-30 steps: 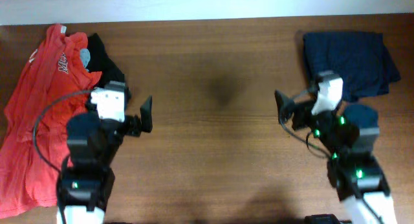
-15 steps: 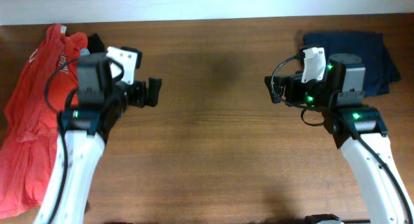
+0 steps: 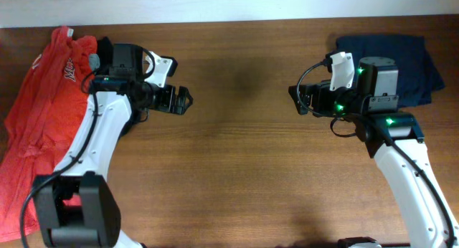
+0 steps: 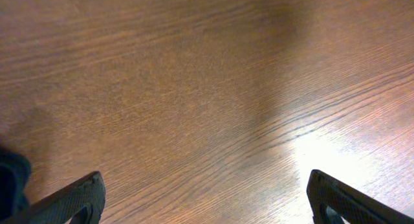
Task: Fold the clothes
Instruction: 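Move the left gripper over the red shirt pile and grasp a shirt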
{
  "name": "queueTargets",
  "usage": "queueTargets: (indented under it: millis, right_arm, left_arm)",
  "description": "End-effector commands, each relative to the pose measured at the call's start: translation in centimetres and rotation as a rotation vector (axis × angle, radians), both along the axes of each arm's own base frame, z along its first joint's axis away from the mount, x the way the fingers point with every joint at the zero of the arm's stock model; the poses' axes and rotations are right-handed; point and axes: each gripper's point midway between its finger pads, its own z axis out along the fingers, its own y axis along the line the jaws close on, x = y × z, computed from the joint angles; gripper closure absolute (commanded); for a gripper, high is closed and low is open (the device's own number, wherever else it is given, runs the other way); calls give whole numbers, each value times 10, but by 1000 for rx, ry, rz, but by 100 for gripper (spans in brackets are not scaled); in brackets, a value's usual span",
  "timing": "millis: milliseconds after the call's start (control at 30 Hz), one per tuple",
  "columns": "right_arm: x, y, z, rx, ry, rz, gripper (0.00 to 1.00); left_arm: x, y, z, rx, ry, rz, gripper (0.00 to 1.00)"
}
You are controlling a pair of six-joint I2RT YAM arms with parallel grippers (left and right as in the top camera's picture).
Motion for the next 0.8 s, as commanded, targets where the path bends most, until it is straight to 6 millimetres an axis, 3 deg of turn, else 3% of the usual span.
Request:
queueTargets:
  millis: [0, 167, 333, 633, 767]
  right_arm:
    - [6, 0, -1, 9, 11, 0, 1]
    - [5, 0, -26, 7, 102, 0, 1]
    - [2, 1, -47, 11, 179, 0, 1]
    - [-12, 3, -56, 34, 263, -3, 1]
    - [-15, 3, -58, 33, 282, -3, 1]
  left_arm:
    - [4, -3, -4, -19, 8, -23, 1]
    - [5, -2, -8, -14, 15, -21, 1]
    - [14, 3, 3, -44, 15, 55, 1]
    - [19, 33, 63, -58, 38, 183, 1]
    - [20, 60, 89, 40, 13, 254, 1]
